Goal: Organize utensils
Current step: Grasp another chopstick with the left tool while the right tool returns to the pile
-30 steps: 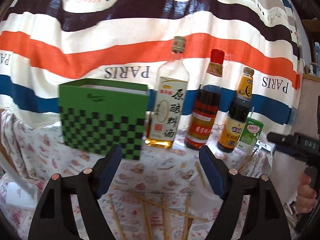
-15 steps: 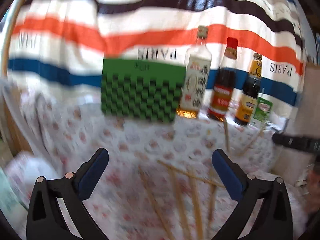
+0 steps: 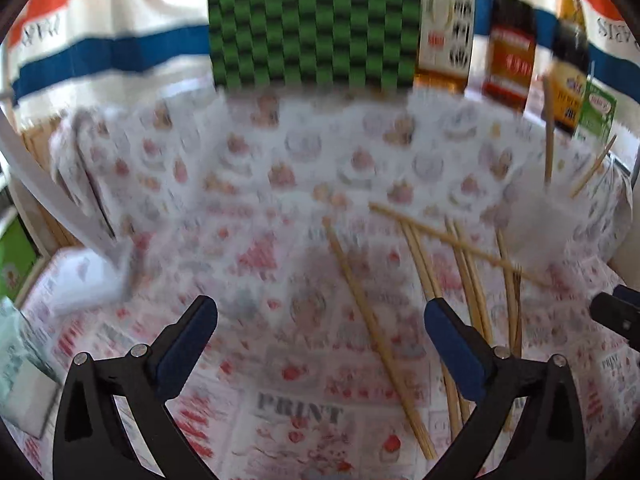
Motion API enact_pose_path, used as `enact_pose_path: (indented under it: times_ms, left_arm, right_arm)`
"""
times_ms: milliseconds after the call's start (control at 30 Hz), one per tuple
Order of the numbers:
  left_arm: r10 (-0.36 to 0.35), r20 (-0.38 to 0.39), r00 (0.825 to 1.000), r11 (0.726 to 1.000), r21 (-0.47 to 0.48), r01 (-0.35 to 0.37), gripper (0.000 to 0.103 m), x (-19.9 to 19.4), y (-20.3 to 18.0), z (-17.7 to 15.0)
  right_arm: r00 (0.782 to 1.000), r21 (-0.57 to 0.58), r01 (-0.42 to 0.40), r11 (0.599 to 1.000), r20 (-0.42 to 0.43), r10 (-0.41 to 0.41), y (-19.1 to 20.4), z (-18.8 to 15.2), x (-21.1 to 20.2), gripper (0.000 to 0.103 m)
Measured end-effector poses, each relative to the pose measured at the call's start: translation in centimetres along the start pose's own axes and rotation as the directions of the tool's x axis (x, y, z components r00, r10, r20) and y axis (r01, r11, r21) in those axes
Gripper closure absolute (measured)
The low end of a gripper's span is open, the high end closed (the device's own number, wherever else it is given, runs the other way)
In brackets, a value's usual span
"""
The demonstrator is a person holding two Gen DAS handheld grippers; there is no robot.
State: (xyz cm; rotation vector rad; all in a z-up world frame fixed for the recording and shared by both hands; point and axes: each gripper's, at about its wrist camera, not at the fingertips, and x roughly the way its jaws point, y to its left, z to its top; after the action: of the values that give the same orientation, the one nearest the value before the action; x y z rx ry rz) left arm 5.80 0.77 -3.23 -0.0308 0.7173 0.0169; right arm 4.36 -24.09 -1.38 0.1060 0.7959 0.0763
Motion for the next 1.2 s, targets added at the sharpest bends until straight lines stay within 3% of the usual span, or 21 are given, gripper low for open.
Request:
enact_pose_path:
  times_ms: [67, 167, 333, 400, 467, 533, 667, 833, 933, 1033, 1200]
  left_arm:
    - [-0.016, -0.044, 0.999, 1.000, 0.020, 0.017, 0.000, 0.6, -0.4, -0.4]
    - [0.041, -0.109, 0.993, 0.995, 0.093, -0.031, 0.000, 1.5, -1.7, -1.2]
    - [0.012, -0.137, 0.990, 0.986, 0.164, 0.011, 0.002, 1.9, -3.6, -2.1]
    - [0.006, -0.162, 0.987, 0.986, 0.163, 0.020, 0.010, 2.2, -3.9, -2.2]
    - [-0.004, -0.199, 0.980, 0.990, 0.137, 0.032, 0.032, 2.6, -3.6, -2.4]
    - [-0.054, -0.225, 0.973, 0.992, 0.096, 0.077, 0.042, 3.0, -3.3, -2.3]
    - [-0.052, -0.219, 0.974, 0.993, 0.092, 0.074, 0.068, 2.9, -2.8, -2.1]
    - [-0.072, -0.225, 0.972, 0.994, 0.065, 0.088, 0.093, 2.8, -2.4, -1.9]
    - [-0.104, -0.234, 0.967, 0.993, 0.025, 0.112, 0.096, 2.8, -2.0, -1.8]
    - [-0.182, -0.223, 0.958, 0.983, -0.044, 0.177, 0.096, 2.5, -1.2, -1.6]
    - [-0.166, -0.058, 0.984, 0.985, -0.055, 0.163, 0.097, -0.3, -0.5, -0.6]
  right_arm:
    - [0.999, 0.015, 0.004, 1.000, -0.043, -0.004, -0.5, -0.2, 1.1, 0.020]
    - [0.995, 0.043, -0.022, 0.999, -0.097, 0.026, -1.0, -0.5, 2.2, 0.020]
    - [0.990, 0.071, -0.050, 0.996, -0.128, 0.059, -1.2, -0.8, 2.6, 0.020]
    - [0.988, 0.091, -0.064, 0.994, -0.135, 0.076, -1.5, -0.8, 2.8, 0.020]
    - [0.984, 0.118, -0.081, 0.990, -0.147, 0.099, -1.7, -0.8, 3.1, 0.020]
    - [0.982, 0.132, -0.083, 0.988, -0.158, 0.104, -2.0, -0.8, 3.3, 0.020]
    - [0.984, 0.127, -0.054, 0.990, -0.164, 0.075, -2.0, -0.8, 3.7, 0.020]
    - [0.985, 0.114, -0.032, 0.993, -0.165, 0.051, -2.0, -0.9, 4.0, 0.020]
    - [0.986, 0.109, -0.026, 0.994, -0.159, 0.043, -2.0, -0.9, 3.9, 0.020]
    - [0.988, 0.102, -0.022, 0.995, -0.150, 0.038, -1.9, -0.8, 3.8, 0.020]
    - [0.988, 0.098, -0.051, 0.994, -0.143, 0.065, -1.8, -0.8, 3.5, 0.020]
